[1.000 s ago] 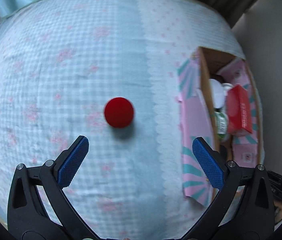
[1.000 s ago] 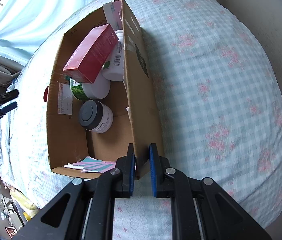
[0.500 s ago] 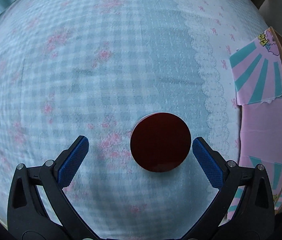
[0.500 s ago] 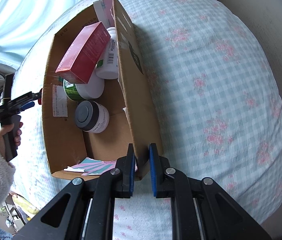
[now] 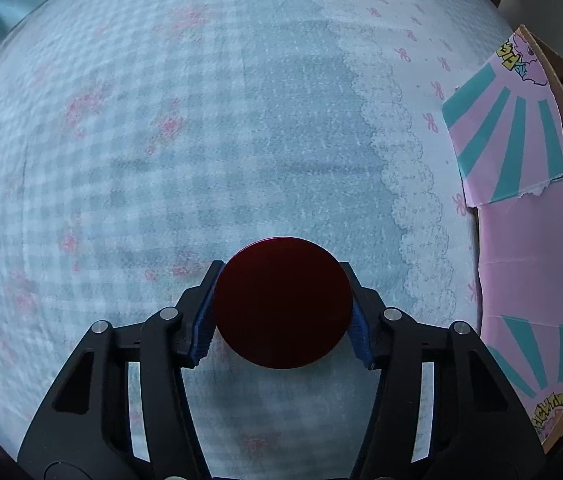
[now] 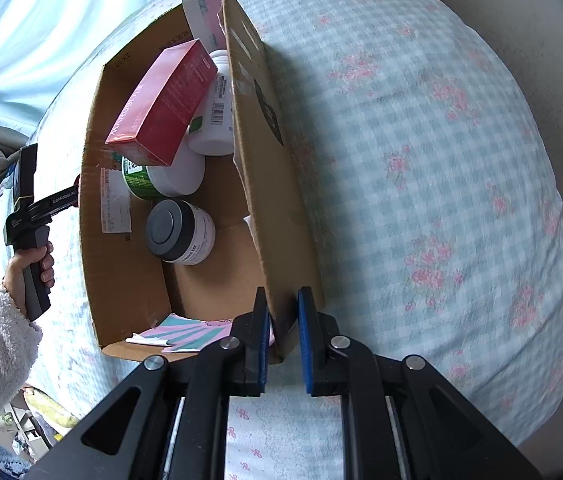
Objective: Organize rigid objects
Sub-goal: 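Move the left tool back and grasp the red-lidded silver tin, then carry the red-lidded tin into the cardboard box and open the left tool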
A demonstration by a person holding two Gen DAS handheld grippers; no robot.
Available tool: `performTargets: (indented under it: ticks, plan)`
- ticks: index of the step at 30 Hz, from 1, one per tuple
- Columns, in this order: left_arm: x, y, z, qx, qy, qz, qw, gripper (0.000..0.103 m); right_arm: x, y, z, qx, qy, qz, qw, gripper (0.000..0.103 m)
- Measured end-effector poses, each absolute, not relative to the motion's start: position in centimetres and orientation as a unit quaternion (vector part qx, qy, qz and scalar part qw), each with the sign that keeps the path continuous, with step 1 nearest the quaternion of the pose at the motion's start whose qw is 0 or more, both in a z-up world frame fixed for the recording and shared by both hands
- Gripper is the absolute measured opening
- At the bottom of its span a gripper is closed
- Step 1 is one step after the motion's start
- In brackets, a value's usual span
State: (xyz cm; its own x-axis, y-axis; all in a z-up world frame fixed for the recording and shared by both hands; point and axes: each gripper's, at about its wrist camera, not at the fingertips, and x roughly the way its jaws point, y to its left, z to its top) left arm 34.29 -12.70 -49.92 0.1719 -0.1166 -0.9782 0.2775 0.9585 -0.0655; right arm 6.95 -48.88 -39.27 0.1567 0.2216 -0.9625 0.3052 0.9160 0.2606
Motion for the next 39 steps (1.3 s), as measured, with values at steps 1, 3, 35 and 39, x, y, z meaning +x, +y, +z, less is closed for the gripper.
performTargets:
  ticks: [1, 3, 35, 39]
  plan:
    - [34.2, -12.7, -49.9, 0.061, 0.63, -0.129, 0.764, 0.051, 6.9, -48.9, -39.3, 0.203, 0.649, -0.029, 0.733, 0.012]
    - [34.2, -12.6, -50.0, 0.058, 0.629, -0.131, 0.764, 0.051, 6.9, -48.9, -39.3, 0.201, 0.649, -0.028, 0.733, 0.012]
    - [27.1, -24.1, -29.7, 0.081, 0.54, -0.252, 0.799, 0.051, 6.6, -49.2, -39.2, 0.218, 0.636, -0.019, 0.74, 0.013]
    - [25.0, -28.2, -30.9, 0.088, 0.55, -0.287, 0.78, 0.051, 6.6, -49.3, -39.2, 0.22, 0.636, -0.015, 0.739, 0.013]
